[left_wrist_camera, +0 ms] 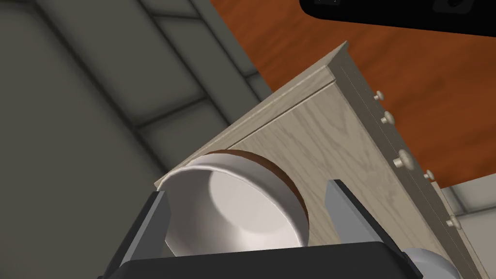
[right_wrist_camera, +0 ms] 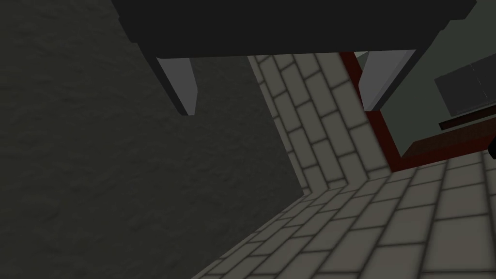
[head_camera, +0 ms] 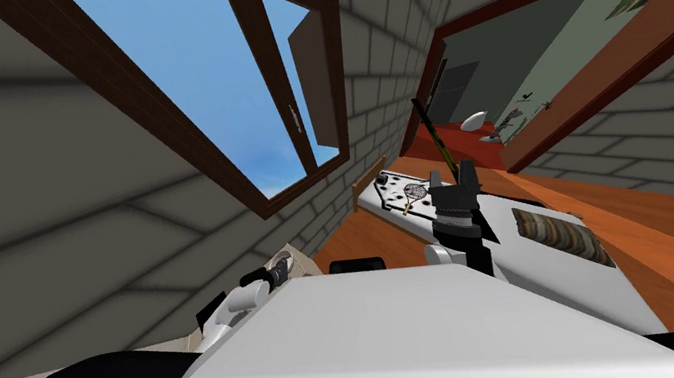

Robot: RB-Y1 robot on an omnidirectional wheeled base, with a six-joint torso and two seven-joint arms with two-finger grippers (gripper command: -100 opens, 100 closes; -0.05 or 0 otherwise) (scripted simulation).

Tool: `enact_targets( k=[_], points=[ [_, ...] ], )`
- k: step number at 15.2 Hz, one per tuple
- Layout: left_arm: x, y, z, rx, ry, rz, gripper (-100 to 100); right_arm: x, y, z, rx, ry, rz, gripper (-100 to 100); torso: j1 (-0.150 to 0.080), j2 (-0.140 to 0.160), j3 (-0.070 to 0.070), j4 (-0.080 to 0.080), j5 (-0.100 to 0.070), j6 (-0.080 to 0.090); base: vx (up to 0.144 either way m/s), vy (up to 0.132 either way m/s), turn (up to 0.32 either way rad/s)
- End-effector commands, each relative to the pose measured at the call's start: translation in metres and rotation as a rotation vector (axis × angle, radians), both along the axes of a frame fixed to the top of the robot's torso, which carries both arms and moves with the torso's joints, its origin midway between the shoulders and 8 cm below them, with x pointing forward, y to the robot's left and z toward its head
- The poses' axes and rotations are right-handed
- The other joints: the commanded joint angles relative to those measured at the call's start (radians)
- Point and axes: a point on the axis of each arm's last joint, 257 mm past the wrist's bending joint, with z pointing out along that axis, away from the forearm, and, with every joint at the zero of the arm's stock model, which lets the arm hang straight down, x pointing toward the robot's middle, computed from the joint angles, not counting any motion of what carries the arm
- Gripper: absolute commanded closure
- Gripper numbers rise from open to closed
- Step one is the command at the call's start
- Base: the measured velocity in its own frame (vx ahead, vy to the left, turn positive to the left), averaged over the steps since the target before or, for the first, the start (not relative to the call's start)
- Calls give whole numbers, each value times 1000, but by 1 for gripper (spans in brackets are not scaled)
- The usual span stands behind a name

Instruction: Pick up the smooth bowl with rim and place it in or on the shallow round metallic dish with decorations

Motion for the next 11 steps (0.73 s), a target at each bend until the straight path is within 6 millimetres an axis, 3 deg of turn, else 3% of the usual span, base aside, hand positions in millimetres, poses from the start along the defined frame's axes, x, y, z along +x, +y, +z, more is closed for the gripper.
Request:
enact_targets(
  k=[1,3,4,8,9,10,11],
  points=[
    [-8,5,-7,-1,24,7,-100,0,0,0,0,0,0,0,0,0,0,0,0,0,44,44,-12],
    [-42,19,-20,0,116,36,-100,0,0,0,0,0,0,0,-1,1,1,0,0,0,56,41,-65],
    [-42,19,-20,0,116,36,-100,0,0,0,0,0,0,0,0,1,0,0,0,0,79,47,-62],
    [-93,38,-34,1,243,78,-100,0,0,0,0,0,0,0,0,-2,-1,0,0,0,92,58,-46],
    [-101,41,-35,1,260,85,-100,0,0,0,0,0,0,0,1,-2,-1,0,0,0,80,65,-25],
    [-90,37,-33,1,233,75,-100,0,0,0,0,0,0,0,1,-1,-1,0,0,0,46,37,-9],
    [-93,35,-42,2,236,83,-100,0,0,0,0,0,0,0,-1,0,0,0,0,0,16,28,-32]
  ],
)
